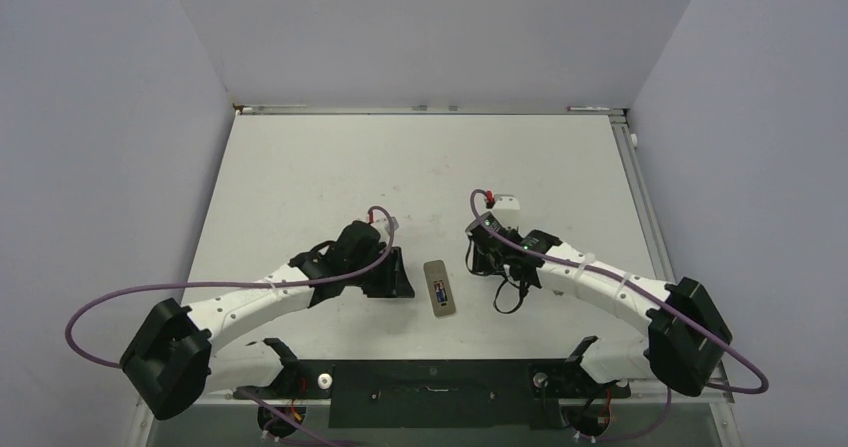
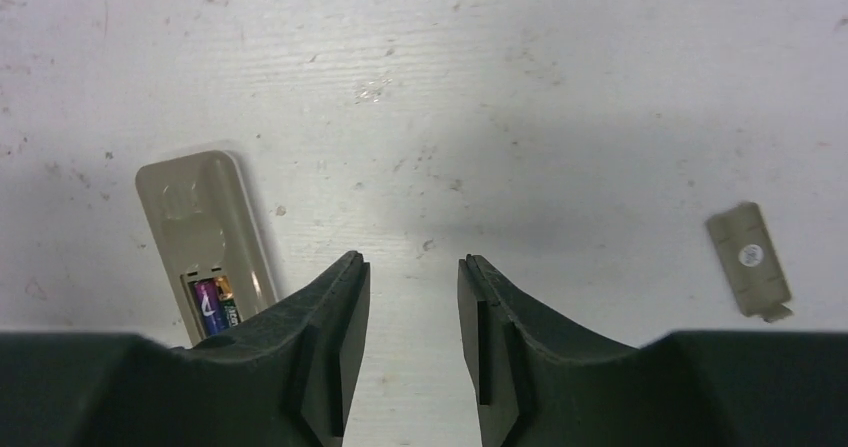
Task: Load the batteries into the remote control
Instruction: Pick up the battery cover at the center of the board.
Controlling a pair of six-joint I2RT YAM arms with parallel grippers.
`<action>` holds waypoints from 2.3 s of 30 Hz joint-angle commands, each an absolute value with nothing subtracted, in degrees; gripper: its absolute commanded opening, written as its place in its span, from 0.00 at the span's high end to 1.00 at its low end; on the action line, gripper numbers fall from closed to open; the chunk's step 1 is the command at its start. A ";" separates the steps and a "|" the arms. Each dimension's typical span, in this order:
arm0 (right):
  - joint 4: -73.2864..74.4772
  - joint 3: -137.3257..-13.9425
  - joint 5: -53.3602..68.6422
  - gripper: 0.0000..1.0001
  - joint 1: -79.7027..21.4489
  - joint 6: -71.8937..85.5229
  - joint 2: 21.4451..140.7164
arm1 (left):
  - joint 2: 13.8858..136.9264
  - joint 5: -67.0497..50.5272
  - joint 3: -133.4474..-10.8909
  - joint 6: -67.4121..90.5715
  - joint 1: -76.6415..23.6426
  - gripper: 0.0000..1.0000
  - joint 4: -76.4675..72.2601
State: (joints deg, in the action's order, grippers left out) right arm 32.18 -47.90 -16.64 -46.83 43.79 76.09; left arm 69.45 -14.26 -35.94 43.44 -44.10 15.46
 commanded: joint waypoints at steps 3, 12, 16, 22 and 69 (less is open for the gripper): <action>39.89 -47.64 -21.95 0.59 -42.25 46.58 69.06 | 63.24 -12.40 -38.85 41.15 -43.54 0.57 19.97; 45.29 -45.31 -24.70 0.50 -34.43 49.38 66.87 | 56.77 -11.39 -41.24 38.78 -42.79 0.41 23.92; 46.14 -44.60 -24.72 0.48 -30.44 49.65 68.01 | 55.10 -11.59 -41.57 38.29 -42.44 0.38 24.45; 44.38 -42.21 -22.93 0.47 -23.58 49.48 68.96 | 54.85 -12.76 -41.17 37.60 -41.77 0.36 24.61; 29.31 -27.93 -1.85 0.44 -15.02 45.31 67.20 | 55.72 -15.29 -39.38 37.24 -40.84 0.29 23.27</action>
State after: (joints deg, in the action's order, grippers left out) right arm 28.45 -29.93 -5.15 -12.25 42.89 67.26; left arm 55.64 -14.37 -38.94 38.11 -41.15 24.84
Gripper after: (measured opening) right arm 0.563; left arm 0.703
